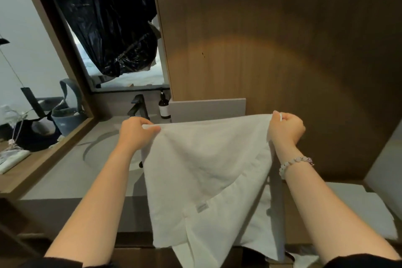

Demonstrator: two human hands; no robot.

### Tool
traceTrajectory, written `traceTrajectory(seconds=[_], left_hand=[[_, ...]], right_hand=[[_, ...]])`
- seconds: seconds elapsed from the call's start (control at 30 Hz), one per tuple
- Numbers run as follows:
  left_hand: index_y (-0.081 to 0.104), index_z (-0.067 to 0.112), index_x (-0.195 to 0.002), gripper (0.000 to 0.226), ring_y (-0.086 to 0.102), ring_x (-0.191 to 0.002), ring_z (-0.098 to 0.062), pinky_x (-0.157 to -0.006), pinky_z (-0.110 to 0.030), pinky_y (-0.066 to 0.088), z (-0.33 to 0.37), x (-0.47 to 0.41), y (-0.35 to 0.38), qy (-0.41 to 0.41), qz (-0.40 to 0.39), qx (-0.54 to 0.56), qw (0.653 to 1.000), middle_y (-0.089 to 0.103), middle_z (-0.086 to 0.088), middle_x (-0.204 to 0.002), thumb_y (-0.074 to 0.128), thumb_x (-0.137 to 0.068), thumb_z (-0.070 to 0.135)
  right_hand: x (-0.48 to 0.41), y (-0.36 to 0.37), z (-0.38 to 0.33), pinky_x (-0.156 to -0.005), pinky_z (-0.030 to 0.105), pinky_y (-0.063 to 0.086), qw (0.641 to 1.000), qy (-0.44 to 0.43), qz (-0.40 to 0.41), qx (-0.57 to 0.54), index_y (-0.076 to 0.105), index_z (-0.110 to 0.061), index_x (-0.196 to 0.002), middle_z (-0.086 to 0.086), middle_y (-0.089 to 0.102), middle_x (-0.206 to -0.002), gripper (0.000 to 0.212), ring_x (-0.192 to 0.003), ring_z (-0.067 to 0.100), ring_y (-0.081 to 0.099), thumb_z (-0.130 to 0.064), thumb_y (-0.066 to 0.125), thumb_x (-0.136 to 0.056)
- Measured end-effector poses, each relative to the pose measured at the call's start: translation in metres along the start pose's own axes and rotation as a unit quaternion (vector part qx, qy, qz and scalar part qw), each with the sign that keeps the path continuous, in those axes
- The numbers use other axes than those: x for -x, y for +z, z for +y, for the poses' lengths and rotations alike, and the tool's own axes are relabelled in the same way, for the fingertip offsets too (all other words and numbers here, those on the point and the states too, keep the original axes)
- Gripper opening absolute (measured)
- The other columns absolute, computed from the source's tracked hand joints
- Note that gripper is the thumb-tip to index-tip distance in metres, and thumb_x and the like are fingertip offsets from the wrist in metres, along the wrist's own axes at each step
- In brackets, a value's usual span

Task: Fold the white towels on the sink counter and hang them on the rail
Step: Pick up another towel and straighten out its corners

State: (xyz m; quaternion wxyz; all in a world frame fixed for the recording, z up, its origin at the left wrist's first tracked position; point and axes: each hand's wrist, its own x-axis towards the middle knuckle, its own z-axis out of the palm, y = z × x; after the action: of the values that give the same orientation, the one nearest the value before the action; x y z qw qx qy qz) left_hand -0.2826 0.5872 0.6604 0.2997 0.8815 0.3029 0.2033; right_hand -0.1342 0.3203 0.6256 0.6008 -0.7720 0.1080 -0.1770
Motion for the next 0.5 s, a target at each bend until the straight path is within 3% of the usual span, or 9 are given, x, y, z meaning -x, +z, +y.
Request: traceTrajectory(seconds=[0.27,0.4,0.5], left_hand=[[0.068,0.007,-0.097,0.021,0.05,-0.088,-0.02,-0.075,-0.03,0.037,-0.034,-0.059,0.048,-0.033,-0.033,0.013,0.999,0.059,-0.007,-0.096,0.061,-0.089,0.025],[0.07,0.01,-0.095,0.021,0.056,-0.095,-0.024,-0.077,-0.03,0.041,-0.054,-0.111,0.07,-0.032,-0.058,-0.021,0.998,0.063,-0.007,-0.094,0.061,-0.089,0.027],[0.066,0.013,-0.075,0.021,0.06,-0.092,-0.03,-0.075,-0.032,0.045,-0.071,-0.16,0.093,-0.021,-0.087,-0.051,0.995,0.069,-0.012,-0.089,0.061,-0.088,0.029]], right_hand=[[-0.021,0.049,0.041,-0.079,0.03,0.044,0.999,0.01,-0.034,0.037,0.065,-0.01,-0.111,0.009,0.066,-0.112,0.028,-0.102,0.025,0.059,-0.028,0.051,-0.096],[-0.04,0.09,0.052,-0.077,0.028,0.043,0.998,0.02,-0.032,0.057,0.065,-0.01,-0.112,0.009,0.066,-0.112,0.028,-0.101,0.025,0.059,-0.028,0.05,-0.097],[-0.059,0.126,0.057,-0.078,0.029,0.045,0.996,0.031,-0.027,0.084,0.065,-0.012,-0.114,0.01,0.066,-0.112,0.029,-0.102,0.026,0.059,-0.029,0.051,-0.096]])
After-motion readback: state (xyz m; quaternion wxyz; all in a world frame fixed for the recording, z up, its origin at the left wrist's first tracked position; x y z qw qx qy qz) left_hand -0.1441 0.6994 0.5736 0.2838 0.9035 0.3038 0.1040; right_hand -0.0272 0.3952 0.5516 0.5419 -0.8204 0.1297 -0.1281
